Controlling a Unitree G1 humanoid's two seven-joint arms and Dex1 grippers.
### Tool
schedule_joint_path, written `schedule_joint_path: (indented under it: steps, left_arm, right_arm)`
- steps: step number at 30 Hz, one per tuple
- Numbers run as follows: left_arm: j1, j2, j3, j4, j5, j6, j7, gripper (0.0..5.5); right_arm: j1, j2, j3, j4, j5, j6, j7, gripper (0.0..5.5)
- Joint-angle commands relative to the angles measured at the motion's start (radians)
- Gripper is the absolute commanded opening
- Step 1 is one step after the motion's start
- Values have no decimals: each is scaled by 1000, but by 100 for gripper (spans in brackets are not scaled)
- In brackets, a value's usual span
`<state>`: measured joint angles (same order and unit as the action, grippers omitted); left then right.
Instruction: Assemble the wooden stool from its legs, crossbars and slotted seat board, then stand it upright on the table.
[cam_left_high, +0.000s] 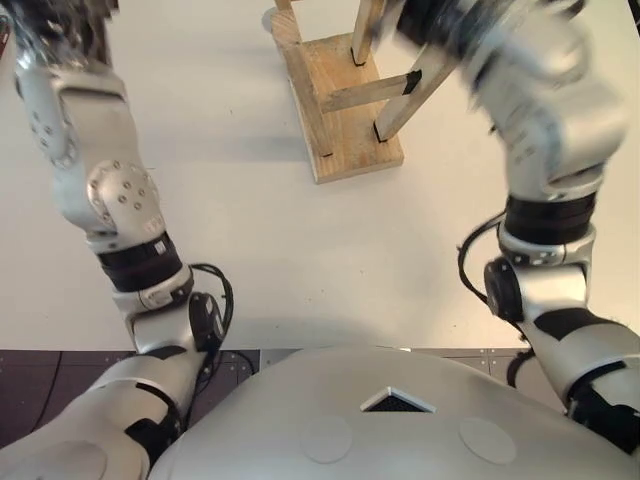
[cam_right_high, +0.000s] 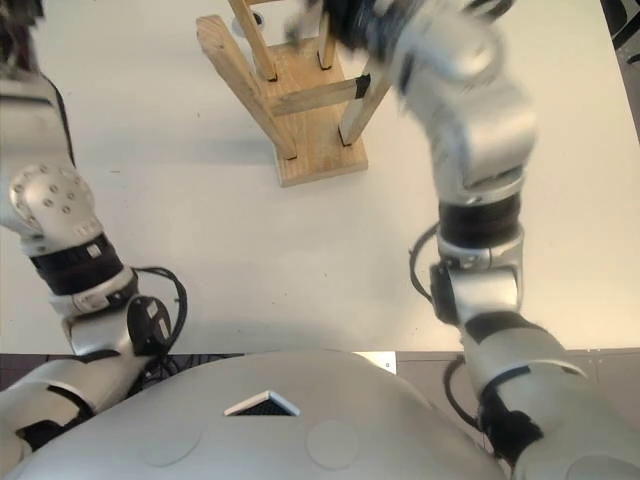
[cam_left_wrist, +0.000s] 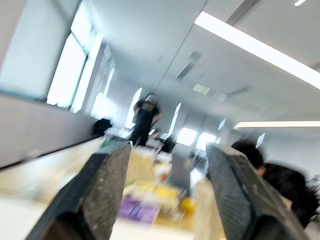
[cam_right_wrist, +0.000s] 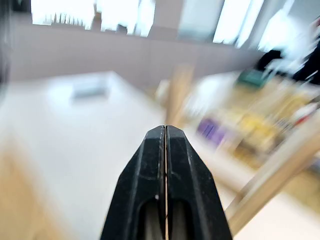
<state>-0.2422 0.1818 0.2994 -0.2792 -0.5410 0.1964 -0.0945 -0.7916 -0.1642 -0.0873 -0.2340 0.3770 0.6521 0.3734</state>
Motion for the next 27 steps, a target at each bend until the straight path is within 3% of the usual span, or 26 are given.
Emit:
schedule_joint_path:
  steps: [1,3,5,10,13,17,22,27]
  left_arm:
    - [155,-8,-115,-39,97,151,60,216]
    - [158,-41,-156,-23,124,207,101,206]
    - [141,-72,-186,0,137,263,135,206]
    - [126,-104,-309,-55,131,483,142,206]
    - [90,-129,-336,-65,95,585,131,206]
    - [-12,-163,-364,-3,102,669,140,206]
    - [-235,-124,-326,338,220,499,99,206]
    - [-442,-88,-296,705,289,287,-9,206]
  right_arm:
    - [-223,18,-258,78,197,-25,-130,0]
    - [-266,-63,-282,193,183,-56,-100,0]
    - [-226,-148,-223,312,107,-120,-6,0]
    - [138,-247,92,640,-149,-449,360,0]
    - [260,-223,202,667,-228,-563,376,0]
    - [388,-168,283,424,-142,-440,374,0]
    - [359,-28,327,203,8,-162,183,0]
    - [216,78,353,307,-72,-174,88,0]
